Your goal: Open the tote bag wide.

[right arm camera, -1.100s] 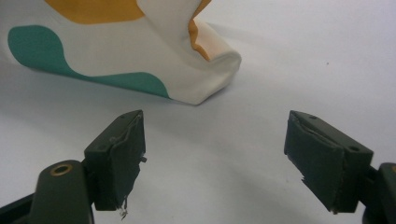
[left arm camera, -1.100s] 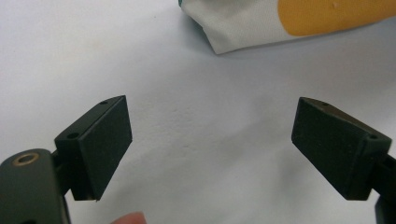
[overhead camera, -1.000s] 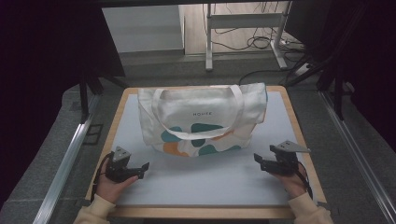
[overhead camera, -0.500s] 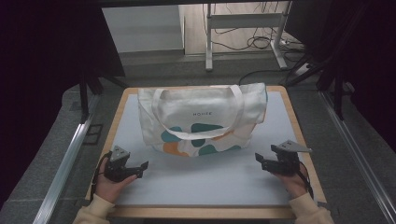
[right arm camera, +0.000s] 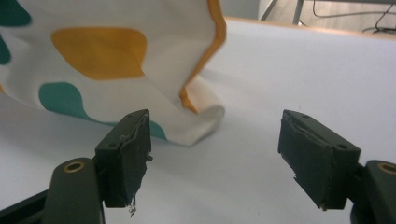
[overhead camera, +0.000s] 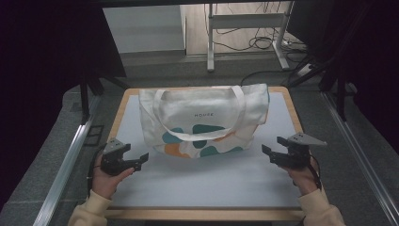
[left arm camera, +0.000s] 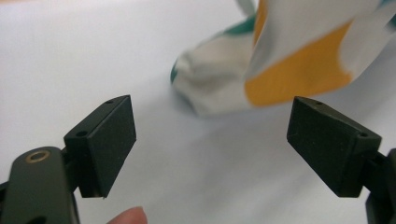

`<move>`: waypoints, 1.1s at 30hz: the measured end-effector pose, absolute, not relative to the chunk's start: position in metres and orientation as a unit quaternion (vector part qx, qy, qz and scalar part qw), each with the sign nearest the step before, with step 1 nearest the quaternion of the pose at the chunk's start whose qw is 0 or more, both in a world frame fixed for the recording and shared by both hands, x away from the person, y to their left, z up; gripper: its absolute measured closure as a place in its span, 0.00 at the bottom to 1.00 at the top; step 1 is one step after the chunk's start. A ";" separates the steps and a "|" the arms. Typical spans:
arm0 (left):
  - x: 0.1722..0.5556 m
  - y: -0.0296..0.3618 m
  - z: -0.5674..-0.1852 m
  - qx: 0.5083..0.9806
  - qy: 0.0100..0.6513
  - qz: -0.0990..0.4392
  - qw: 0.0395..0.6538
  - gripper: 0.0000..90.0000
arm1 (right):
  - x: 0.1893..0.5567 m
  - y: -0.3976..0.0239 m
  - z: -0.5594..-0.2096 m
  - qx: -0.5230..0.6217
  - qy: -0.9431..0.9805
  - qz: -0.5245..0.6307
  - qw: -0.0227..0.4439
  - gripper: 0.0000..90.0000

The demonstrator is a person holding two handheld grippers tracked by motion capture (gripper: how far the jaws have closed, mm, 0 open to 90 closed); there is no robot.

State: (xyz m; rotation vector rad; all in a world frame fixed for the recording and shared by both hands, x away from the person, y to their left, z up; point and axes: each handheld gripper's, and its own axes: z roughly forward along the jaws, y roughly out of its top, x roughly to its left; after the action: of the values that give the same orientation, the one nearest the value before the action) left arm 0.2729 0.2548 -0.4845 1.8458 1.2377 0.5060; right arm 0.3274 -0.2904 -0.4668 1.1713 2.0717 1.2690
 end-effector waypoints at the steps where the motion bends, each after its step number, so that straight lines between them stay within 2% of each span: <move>1: 0.273 0.255 -0.476 0.733 0.489 0.203 0.427 0.17 | 0.328 -0.289 -0.464 0.419 0.750 0.460 0.223 0.29; 12: 0.280 0.250 -0.446 0.732 0.468 0.216 0.446 0.24 | 0.338 -0.281 -0.440 0.402 0.753 0.469 0.227 0.29; 33: 0.299 0.251 -0.408 0.714 0.465 0.212 0.478 0.24 | 0.359 -0.275 -0.397 0.394 0.747 0.483 0.231 0.30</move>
State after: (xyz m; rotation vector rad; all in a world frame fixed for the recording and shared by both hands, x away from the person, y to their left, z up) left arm 0.2990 0.2506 -0.4079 1.7436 1.1366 0.5183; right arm 0.3589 -0.2748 -0.3974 1.0832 2.0539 1.3282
